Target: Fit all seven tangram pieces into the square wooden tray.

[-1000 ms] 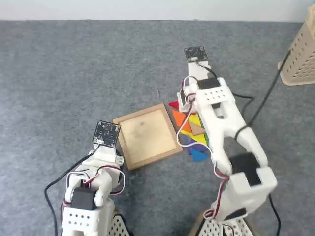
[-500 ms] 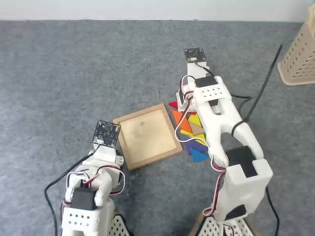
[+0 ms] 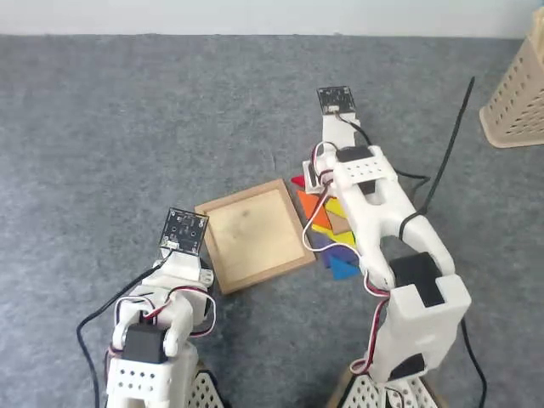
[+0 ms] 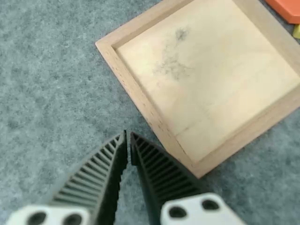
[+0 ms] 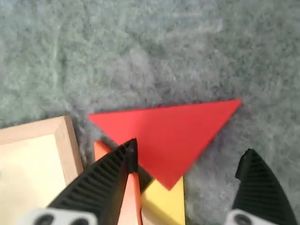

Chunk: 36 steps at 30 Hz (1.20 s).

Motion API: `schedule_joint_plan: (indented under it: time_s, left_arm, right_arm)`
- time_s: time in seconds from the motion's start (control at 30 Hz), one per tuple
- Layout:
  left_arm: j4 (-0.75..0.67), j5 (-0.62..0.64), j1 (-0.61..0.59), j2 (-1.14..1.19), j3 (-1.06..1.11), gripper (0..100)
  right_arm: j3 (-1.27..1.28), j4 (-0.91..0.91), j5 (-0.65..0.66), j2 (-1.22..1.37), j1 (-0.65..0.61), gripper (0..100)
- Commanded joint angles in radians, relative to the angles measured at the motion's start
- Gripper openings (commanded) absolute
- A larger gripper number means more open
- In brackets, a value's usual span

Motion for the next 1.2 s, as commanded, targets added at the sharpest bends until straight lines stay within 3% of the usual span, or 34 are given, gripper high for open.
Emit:
schedule_joint_plan:
  time_s: [0.0,0.2,0.53,0.77,1.0,1.17]
  left_arm:
    - [0.006,0.006,0.0,-0.021,-0.019,1]
    - [0.006,0.006,0.0,-0.021,-0.019,1]
    - [0.006,0.006,0.0,-0.021,-0.019,1]
    - [0.006,0.006,0.0,-0.021,-0.019,1]
    - [0.006,0.006,0.0,-0.021,-0.019,1]
    - [0.006,0.006,0.0,-0.021,-0.019,1]
  right_arm:
    - [0.031,-0.116,-0.015,-0.01,-0.012,33.3]
    - [0.126,-0.252,-0.015,-0.01,-0.022,33.3]
    - [0.109,-0.228,-0.015,-0.038,-0.018,33.3]
    - [0.041,-0.087,-0.006,-0.028,-0.008,33.2]
    - [-0.08,0.174,-0.005,0.079,0.116,33.2]
    - [-0.172,0.351,0.094,0.09,0.234,33.3]
